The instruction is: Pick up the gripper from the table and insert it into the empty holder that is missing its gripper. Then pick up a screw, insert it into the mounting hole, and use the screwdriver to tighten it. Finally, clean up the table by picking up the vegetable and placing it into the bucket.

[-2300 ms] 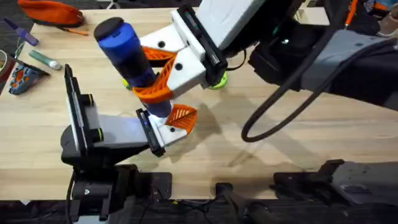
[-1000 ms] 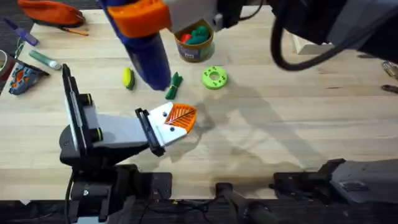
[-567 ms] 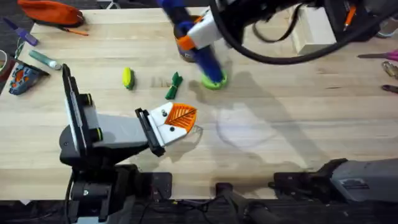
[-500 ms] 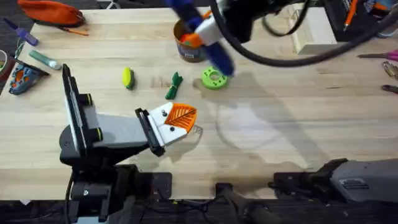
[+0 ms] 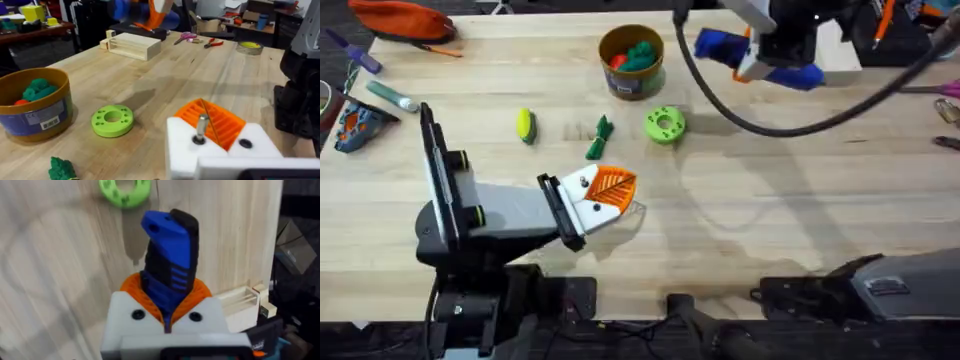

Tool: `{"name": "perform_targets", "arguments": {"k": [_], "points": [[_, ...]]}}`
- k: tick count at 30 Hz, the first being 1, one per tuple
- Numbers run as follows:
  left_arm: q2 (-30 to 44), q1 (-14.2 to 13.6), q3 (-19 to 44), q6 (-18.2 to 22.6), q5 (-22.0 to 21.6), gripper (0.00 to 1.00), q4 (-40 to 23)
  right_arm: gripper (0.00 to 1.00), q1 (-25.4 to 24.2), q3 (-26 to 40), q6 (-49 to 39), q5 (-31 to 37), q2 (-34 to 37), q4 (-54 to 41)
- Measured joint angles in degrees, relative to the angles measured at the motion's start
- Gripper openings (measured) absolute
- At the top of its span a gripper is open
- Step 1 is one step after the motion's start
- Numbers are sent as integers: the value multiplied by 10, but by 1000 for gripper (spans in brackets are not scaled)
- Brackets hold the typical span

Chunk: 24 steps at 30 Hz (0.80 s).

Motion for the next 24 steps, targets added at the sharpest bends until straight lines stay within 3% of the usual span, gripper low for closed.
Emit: {"name": "perform_targets", "arguments": {"k": [9, 20, 24], "points": [[0, 0, 0, 0, 0, 6, 0, 23, -70, -8, -91, 20, 83, 7], [0, 0, 0, 0, 0, 6, 0, 23, -86, -201, -199, 21, 83, 187], [0, 0, 0, 0, 0, 6, 0, 23, -86, -225, -222, 21, 104, 214]]}}
